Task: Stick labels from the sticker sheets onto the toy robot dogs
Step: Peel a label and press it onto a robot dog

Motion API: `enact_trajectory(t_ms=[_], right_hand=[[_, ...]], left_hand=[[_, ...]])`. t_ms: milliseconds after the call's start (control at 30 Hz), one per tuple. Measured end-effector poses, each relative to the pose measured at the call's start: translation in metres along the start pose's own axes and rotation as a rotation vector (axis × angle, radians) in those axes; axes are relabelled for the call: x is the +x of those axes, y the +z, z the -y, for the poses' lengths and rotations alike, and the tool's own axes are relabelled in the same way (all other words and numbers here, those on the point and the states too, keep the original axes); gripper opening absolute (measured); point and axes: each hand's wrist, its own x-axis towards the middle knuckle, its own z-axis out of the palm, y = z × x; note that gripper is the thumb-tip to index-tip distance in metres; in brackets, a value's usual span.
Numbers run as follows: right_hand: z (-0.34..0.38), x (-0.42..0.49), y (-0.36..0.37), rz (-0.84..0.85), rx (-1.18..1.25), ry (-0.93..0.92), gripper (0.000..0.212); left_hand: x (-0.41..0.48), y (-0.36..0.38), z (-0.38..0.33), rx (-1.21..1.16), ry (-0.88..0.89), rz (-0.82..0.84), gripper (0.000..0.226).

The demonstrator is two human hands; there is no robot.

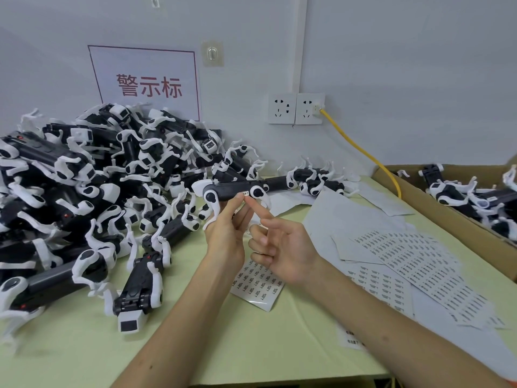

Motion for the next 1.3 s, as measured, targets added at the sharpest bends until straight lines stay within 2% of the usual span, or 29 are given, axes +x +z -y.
enact_trajectory(t_ms=[400,733,933,1100,1233,1300], right_hand=[[0.001,0.001,-0.001,0.052,0.01,0.001,0.06],[0.0,0.002,-0.002,0.035,-0.01,-0.008,0.061],[0.003,0.0,-0.006,0.011,0.02,-0.016,0.058],[0.012,0.0,-0.007,-0.074,0.072,-0.078,0.048],[0.023,-0.002,-0.011,-0.149,0.093,-0.153,0.042],[0.026,-0.003,-0.013,-0.172,0.097,-0.177,0.04]], left_hand=[[-0.001,0.003,0.001,-0.011,0.091,-0.153,0.007],[0.0,0.003,0.003,-0.024,0.14,-0.186,0.011],[0.009,-0.003,-0.001,-0.108,0.163,-0.199,0.009],[0.011,-0.002,0.0,-0.094,0.133,-0.177,0.018],[0.011,-0.003,-0.001,-0.067,0.118,-0.1,0.041],[0.01,-0.002,0.001,-0.03,0.127,-0.083,0.043]])
